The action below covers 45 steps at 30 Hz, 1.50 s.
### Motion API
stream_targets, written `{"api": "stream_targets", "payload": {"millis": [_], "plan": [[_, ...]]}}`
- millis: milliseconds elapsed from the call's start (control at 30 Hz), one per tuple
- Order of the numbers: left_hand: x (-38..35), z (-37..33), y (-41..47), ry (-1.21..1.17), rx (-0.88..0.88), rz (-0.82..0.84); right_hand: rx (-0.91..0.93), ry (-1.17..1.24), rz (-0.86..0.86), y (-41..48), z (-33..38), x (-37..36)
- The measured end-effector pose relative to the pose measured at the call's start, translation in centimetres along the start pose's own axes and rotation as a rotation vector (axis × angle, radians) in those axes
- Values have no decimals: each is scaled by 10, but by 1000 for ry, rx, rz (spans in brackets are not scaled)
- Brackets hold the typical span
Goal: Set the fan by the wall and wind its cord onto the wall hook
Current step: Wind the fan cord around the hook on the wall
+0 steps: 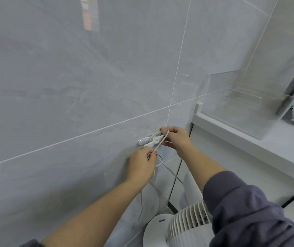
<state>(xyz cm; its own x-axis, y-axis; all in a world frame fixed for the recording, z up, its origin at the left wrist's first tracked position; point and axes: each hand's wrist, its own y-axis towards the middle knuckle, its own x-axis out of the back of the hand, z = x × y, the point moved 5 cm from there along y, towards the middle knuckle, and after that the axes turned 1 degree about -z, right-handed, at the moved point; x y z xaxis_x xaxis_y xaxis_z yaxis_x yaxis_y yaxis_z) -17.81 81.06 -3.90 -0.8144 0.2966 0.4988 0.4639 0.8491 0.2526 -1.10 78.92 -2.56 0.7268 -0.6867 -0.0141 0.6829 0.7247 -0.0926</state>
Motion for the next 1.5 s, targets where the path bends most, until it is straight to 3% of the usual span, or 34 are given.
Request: {"api": "stream_targets", "payload": {"millis": [367,667,833,1067,1200,1400,1500], "plan": [[-4,5,-1,-50,46,18,7,-21,48,3,-1,7],[-19,8,-1,-227,197,46,-26,-48,76,8,-6,25],[-22,19,1,-221,263,41,-77,-66,209,7,-2,28],[-40,14,6,-156,272,121,-14,-228,253,-3,14,30],[-44,16,10,-130,270,148,2,-278,178,-4,17,27],[-39,27,8,-84,244,149,-221,-135,34,-7,-2,15],[-33,33,5,-74,215,146,-314,-188,-23,-10,-8,8]]}}
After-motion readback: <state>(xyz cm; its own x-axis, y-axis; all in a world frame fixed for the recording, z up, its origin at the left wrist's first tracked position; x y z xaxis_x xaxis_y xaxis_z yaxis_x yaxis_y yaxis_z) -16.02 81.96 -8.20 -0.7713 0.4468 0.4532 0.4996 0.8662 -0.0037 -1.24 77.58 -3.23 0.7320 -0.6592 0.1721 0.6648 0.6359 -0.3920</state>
